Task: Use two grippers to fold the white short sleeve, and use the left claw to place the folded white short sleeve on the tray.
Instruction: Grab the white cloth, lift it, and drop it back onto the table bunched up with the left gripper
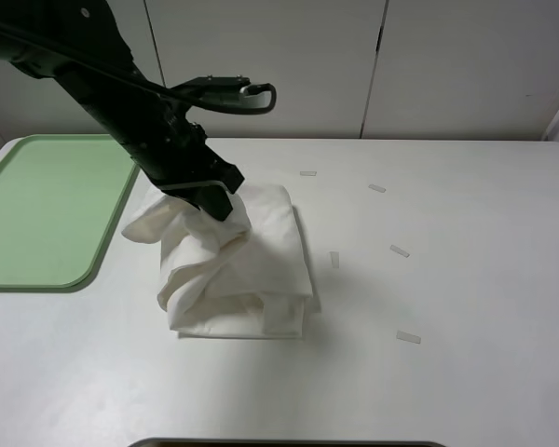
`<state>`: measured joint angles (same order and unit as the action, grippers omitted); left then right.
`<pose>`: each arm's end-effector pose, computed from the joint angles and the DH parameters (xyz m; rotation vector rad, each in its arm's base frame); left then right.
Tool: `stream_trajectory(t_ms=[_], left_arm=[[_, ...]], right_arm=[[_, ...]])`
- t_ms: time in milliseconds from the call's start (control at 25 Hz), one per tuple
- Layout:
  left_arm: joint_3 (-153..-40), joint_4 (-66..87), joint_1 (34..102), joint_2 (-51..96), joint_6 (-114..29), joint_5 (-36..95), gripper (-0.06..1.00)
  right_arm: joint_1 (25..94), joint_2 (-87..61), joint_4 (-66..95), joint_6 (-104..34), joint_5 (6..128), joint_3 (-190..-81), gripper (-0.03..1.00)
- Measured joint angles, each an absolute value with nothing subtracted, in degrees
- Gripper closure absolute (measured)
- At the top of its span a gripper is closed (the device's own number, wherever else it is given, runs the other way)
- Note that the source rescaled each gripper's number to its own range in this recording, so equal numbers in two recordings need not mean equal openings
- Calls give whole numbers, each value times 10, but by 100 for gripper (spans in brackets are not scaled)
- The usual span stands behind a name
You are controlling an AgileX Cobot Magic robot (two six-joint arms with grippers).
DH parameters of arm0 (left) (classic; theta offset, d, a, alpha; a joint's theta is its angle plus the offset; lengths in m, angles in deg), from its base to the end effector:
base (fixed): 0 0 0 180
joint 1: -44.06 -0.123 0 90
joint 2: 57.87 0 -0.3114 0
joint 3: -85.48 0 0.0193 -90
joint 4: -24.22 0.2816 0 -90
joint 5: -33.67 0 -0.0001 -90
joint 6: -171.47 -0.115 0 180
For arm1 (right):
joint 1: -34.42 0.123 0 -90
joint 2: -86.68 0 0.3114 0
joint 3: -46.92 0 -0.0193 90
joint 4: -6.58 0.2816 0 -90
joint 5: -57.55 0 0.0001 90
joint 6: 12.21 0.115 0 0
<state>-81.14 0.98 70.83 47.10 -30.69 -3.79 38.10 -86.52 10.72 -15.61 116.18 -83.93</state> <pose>0.3332 -0.1990 0.2072 0.7768 2.5897 -0.4515 0.0172 0.0082 0.2858 -0.1254 1.9949 0.0890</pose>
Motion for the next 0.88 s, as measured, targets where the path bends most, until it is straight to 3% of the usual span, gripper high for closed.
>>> stream_trajectory(t_ms=[400, 880], left_arm=[[-882, -64, 771, 573, -349, -43, 86], [-911, -132, 789, 583, -360, -47, 86]], right_arm=[[381, -865, 107, -156, 1162, -839, -3], [381, -865, 111, -156, 1162, -839, -3]])
